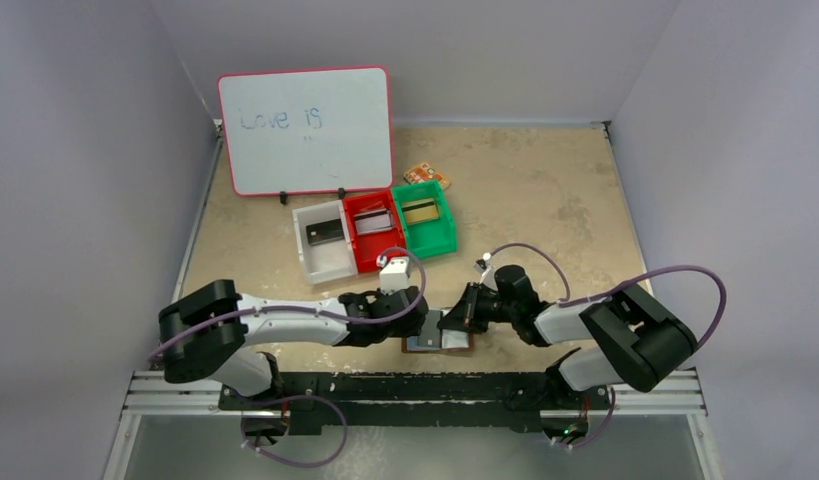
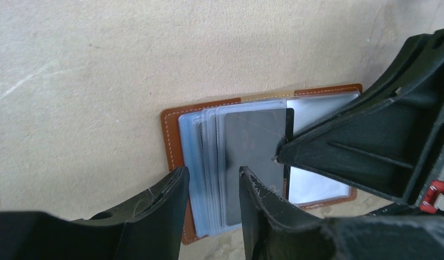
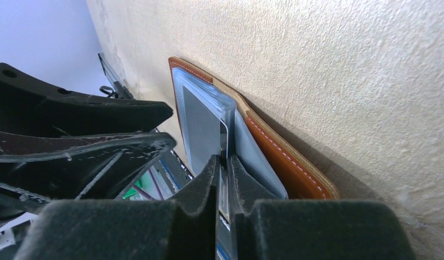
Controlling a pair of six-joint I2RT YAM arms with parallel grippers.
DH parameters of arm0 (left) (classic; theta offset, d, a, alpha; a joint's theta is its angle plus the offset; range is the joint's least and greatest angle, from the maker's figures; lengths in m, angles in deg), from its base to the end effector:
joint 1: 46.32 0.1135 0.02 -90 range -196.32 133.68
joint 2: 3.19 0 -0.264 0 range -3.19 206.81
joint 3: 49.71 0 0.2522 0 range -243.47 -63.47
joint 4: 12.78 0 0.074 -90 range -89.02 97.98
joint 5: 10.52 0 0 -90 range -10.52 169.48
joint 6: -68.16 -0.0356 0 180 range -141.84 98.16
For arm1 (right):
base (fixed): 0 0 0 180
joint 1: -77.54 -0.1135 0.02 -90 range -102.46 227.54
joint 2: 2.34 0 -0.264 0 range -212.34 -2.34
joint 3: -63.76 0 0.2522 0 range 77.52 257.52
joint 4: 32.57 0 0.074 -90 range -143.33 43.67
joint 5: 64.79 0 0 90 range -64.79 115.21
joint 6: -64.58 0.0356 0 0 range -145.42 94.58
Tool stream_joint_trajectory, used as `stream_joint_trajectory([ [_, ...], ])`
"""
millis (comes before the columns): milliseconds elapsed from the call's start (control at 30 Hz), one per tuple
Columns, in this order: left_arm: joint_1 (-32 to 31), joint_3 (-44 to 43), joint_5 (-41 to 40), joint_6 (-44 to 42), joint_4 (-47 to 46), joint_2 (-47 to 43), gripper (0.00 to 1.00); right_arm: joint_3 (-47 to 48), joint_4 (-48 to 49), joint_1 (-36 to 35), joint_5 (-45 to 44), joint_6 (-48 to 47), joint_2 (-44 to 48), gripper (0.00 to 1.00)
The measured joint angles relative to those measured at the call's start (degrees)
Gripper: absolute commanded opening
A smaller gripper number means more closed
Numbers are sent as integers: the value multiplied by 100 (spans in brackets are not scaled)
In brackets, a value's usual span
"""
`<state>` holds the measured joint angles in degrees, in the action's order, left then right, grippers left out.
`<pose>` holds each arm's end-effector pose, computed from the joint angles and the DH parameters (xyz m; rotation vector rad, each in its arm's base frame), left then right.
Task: Take the credit cards out of the card holder
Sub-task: Remove the credit card from the card holder.
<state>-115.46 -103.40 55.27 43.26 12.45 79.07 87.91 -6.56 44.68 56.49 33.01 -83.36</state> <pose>0.1094 -0.2460 0.1686 -0.0858 2.4694 -0.5367 0.1632 0.1274 0.1095 0.1585 2.4116 1.4355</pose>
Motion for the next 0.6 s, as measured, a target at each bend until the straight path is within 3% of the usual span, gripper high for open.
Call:
stream_joint_trajectory([
  [200,-13,-625,-79,-42,455,776,37,0,-24,2,-4,-2,-2,18],
  [400,-136,-820,-339,-17,715,909,21,0,-79,20,-13,20,85,20],
  [600,-256,-824,-522,-4,710,925,19,-2,-140,20,-35,98,299,21],
])
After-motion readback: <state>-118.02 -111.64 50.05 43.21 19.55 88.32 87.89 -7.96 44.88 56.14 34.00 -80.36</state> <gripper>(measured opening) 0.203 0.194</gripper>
